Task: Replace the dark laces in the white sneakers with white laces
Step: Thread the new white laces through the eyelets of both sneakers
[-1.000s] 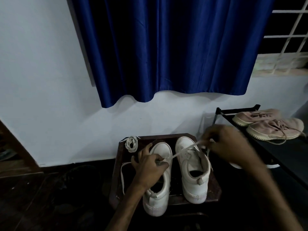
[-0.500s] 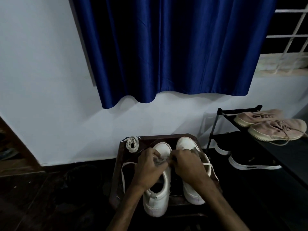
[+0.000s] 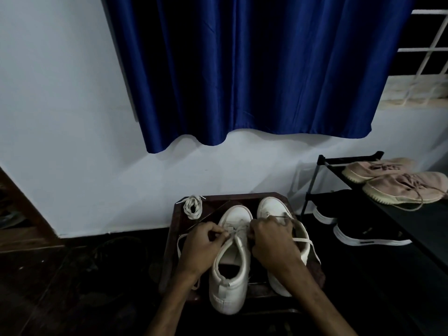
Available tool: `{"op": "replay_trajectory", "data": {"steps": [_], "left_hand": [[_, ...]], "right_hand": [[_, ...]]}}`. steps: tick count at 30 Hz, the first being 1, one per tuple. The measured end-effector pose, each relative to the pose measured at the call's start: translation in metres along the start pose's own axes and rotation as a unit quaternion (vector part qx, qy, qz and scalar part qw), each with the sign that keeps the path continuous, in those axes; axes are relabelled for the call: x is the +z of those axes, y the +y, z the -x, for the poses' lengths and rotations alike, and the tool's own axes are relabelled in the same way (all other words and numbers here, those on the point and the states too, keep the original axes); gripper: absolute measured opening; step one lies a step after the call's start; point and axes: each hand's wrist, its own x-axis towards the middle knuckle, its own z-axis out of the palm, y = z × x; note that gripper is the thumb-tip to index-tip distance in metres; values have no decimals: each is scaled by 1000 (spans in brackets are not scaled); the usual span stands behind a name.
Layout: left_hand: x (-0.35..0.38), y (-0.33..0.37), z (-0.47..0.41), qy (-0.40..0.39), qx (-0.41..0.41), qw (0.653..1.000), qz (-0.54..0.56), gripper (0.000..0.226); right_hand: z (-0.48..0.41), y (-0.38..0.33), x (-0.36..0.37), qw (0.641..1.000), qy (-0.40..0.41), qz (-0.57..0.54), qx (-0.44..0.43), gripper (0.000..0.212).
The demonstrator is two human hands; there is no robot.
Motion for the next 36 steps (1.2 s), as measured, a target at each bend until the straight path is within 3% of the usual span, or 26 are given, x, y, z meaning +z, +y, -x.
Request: {"op": "replay_trajectory", "data": {"steps": [3, 8, 11, 14, 16, 18, 20, 22, 24, 27, 30, 36], "left_hand": [[-5, 4, -3, -5, 13, 999, -37, 12], [-58, -7, 2, -99, -7, 995, -30, 17], [-100, -29, 3, -45, -53, 987, -147, 18], [-106, -33, 8, -70, -87, 972, -207, 15], [-89, -22, 12, -54, -47, 982, -176, 20], [-69, -3, 13, -48, 7, 989, -141, 45], [-46, 15, 16, -130, 20, 989, -72, 61], [-24, 17, 17, -184, 44, 976, -104, 57], [-10, 11, 16, -121, 70, 979, -145, 45], [5, 10, 18, 18, 45, 996, -71, 21], [21, 14, 19, 121, 18, 992, -42, 16], [26, 15, 14, 131, 9, 991, -28, 19]], "right_hand": [[1, -2, -3, 1000, -7, 9, 6, 23], [1, -1, 0, 1000, 6, -2, 14, 23], [0, -1, 0, 1000, 10, -8, 16, 22], [-1, 0, 1, 1000, 11, -1, 10, 21], [-2, 0, 3, 1000, 13, -26, 5, 17], [-3, 2, 5, 996, 36, -84, 2, 10], [-4, 6, 6, 991, 60, -122, 1, 11], [-3, 12, 7, 990, 64, -125, -5, 14], [-1, 16, 5, 992, 63, -112, -12, 17], [-3, 18, 1, 990, 77, -113, -20, 17], [-14, 22, -3, 989, 96, -112, -11, 16], [-33, 25, 0, 992, 42, -118, -11, 19]]}}
